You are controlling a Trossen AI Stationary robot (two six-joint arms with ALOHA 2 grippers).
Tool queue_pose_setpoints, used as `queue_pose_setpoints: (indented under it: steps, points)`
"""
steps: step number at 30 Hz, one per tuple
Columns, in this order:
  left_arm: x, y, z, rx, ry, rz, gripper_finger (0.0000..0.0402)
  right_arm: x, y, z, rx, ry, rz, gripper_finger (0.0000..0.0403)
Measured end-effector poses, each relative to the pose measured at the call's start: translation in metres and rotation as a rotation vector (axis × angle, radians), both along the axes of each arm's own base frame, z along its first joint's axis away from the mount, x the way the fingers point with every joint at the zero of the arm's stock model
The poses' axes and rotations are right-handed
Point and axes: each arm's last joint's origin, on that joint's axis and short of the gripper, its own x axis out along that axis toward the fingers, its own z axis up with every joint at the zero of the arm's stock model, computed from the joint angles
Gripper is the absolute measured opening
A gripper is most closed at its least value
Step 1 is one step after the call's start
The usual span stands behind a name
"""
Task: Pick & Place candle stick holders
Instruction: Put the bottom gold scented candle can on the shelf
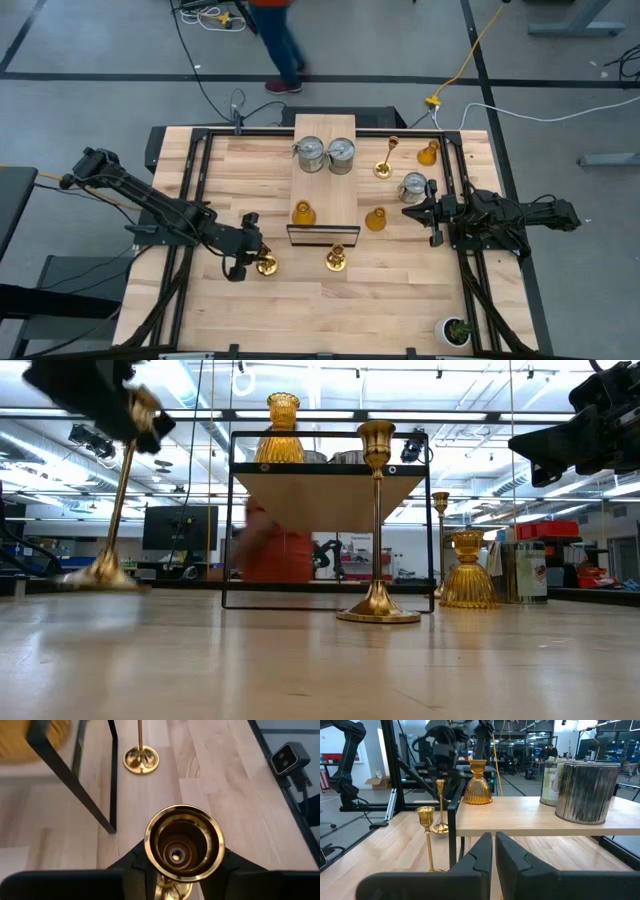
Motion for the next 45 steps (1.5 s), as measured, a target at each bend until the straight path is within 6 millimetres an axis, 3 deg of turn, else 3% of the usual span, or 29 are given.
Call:
queue_pose_setpoints:
  steps: [8, 14, 22, 34, 45]
  points:
    - [0.0, 0.001, 0.045, 0.037, 0.034, 0.021, 0.0108, 0.0, 0.0, 0.0, 0.0, 0.0, 0.0, 0.0027]
    - [-0.004, 0.006, 0.09, 0.088, 0.008, 0.08, 0.0114, 0.0, 0.0, 0.0, 0.0, 0.0, 0.0, 0.0027]
    - [-0.011, 0.023, 0.139, 0.142, -0.043, 0.16, 0.0107, 0.0, 0.0, 0.0, 0.0, 0.0, 0.0, 0.0027]
    - [-0.011, 0.053, 0.168, 0.175, -0.105, 0.306, 0.0107, 0.0, 0.0, 0.0, 0.0, 0.0, 0.0, 0.0027]
    - [-0.012, 0.098, 0.185, 0.256, -0.13, 0.524, 0.0107, 0.0, 0.0, 0.0, 0.0, 0.0, 0.0, 0.0027]
